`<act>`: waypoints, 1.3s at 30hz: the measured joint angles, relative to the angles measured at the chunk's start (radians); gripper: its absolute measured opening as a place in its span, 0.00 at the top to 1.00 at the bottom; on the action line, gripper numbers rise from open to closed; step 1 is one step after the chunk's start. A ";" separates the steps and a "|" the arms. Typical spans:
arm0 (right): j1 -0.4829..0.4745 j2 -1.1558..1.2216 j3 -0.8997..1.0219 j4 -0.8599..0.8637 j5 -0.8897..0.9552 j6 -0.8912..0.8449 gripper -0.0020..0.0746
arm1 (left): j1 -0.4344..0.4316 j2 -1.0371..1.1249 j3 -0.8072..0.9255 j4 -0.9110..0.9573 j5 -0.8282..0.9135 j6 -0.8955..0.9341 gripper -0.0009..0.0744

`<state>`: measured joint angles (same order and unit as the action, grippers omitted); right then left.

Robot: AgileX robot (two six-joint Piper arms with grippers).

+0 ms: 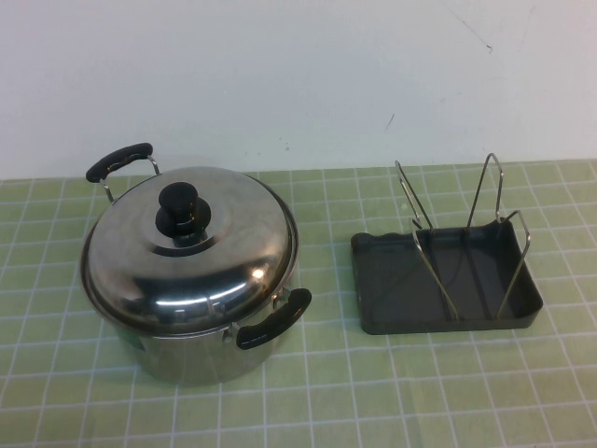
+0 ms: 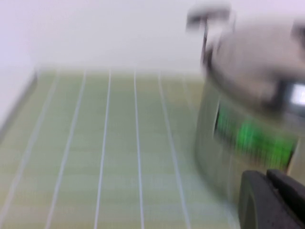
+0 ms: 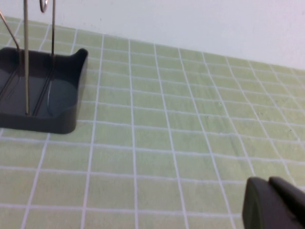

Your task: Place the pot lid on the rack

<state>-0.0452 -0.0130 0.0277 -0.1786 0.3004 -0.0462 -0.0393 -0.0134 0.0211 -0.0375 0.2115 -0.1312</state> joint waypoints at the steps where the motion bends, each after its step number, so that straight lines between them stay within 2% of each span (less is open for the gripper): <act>1: 0.000 0.000 0.002 -0.007 -0.025 0.000 0.98 | 0.000 0.000 0.000 0.000 -0.046 0.000 0.99; 4: 0.000 0.000 0.002 -0.022 -0.142 -0.001 0.98 | 0.000 0.000 0.000 0.002 -0.199 0.000 0.99; 10: 0.000 0.000 0.002 -0.039 -0.494 -0.010 0.98 | 0.000 0.000 0.000 0.002 -0.533 0.000 0.99; 14: 0.000 0.000 0.002 -0.035 -0.685 0.019 0.98 | 0.000 0.000 0.000 0.002 -0.673 0.000 0.99; 17: 0.000 0.000 0.002 -0.023 -0.765 0.070 0.98 | 0.000 0.000 0.000 0.002 -0.732 0.000 0.99; 22: 0.000 0.000 0.002 -0.023 -0.796 0.089 0.98 | 0.000 0.000 0.000 0.000 -0.846 -0.021 0.99; 25: 0.000 0.000 0.002 -0.023 -0.794 0.054 0.98 | 0.000 -0.001 -0.005 -0.006 -0.802 -0.058 0.99; 29: 0.000 0.000 -0.087 -0.023 -0.633 -0.001 0.98 | 0.000 -0.001 -0.102 -0.002 -0.496 -0.071 0.99; 32: 0.000 0.005 -0.196 -0.021 -0.498 -0.042 0.98 | 0.000 -0.001 -0.194 0.027 -0.360 -0.077 0.99; 35: 0.000 0.052 -0.300 -0.021 -0.394 -0.057 0.98 | 0.000 0.009 -0.281 0.057 -0.306 -0.079 0.99; 39: 0.000 0.160 -0.396 -0.021 -0.300 -0.055 0.98 | 0.000 0.030 -0.321 0.067 -0.337 -0.081 0.99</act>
<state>-0.0452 0.1465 -0.3683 -0.2000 0.0000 -0.1011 -0.0393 0.0162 -0.2997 0.0292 -0.1252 -0.2124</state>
